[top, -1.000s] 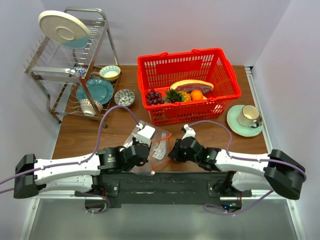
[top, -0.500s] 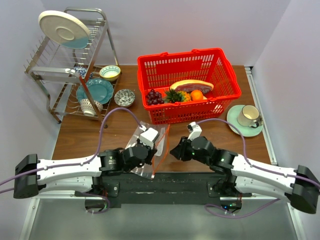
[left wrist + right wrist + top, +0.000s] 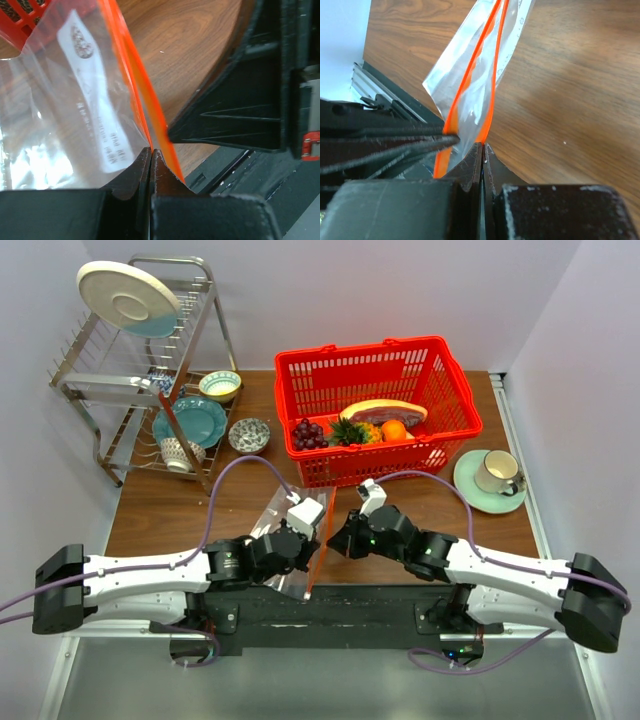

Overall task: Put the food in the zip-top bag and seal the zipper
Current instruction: Open the zipper of the food storage bag.

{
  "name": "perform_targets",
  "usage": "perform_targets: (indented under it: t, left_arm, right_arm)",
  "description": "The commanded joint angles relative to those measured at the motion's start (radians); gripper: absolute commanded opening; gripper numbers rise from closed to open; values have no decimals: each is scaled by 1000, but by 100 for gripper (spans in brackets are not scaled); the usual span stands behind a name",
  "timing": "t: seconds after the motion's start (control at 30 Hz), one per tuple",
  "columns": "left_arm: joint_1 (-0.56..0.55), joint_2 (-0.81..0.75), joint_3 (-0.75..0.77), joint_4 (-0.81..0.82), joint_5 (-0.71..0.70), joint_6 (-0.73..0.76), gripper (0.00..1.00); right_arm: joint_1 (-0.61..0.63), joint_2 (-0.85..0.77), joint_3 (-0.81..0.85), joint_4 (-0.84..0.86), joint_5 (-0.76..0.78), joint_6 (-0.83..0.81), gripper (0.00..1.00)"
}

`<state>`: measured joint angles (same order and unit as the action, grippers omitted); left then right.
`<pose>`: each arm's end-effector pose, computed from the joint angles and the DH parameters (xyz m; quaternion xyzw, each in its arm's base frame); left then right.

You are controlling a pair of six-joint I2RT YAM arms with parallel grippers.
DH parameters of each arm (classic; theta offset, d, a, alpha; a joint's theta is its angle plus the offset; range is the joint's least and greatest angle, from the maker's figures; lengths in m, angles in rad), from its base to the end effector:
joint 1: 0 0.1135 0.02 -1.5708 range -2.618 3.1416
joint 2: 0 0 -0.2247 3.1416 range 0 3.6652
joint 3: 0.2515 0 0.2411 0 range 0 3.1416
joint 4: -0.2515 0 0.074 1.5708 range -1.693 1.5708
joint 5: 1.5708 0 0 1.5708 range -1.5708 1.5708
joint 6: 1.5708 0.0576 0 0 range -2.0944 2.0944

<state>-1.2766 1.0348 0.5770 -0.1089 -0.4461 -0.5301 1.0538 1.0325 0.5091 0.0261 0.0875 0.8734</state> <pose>0.0956 -0.2297 0.1897 0.2126 0.8348 -0.2486 0.4428 0.1292 0.2170 0.1790 -0.0551 0.8571 0.3981 0.3223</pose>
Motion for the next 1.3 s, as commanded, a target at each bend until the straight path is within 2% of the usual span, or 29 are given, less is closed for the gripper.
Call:
perform_targets:
  t: [0.0,0.27,0.53,0.8,1.1,1.27]
  left_arm:
    - [2,-1,24,66,6,9,0]
    - [2,8,27,60,-2,10,0]
    - [2,1,23,67,7,2,0]
    - [2,-36,29,68,32,-5,0]
    - [0,-145,34,46,32,-19,0]
    - [2,-142,43,48,44,-4,0]
  right_arm:
    - [5,35,58,72,1,-14,0]
    - [5,-37,68,0,52,-27,0]
    - [5,-190,-1,66,32,-59,0]
    - [5,-43,-4,115,-5,-25,0]
    - [5,-14,-41,97,84,6,0]
    - [5,29,-24,106,87,18,0]
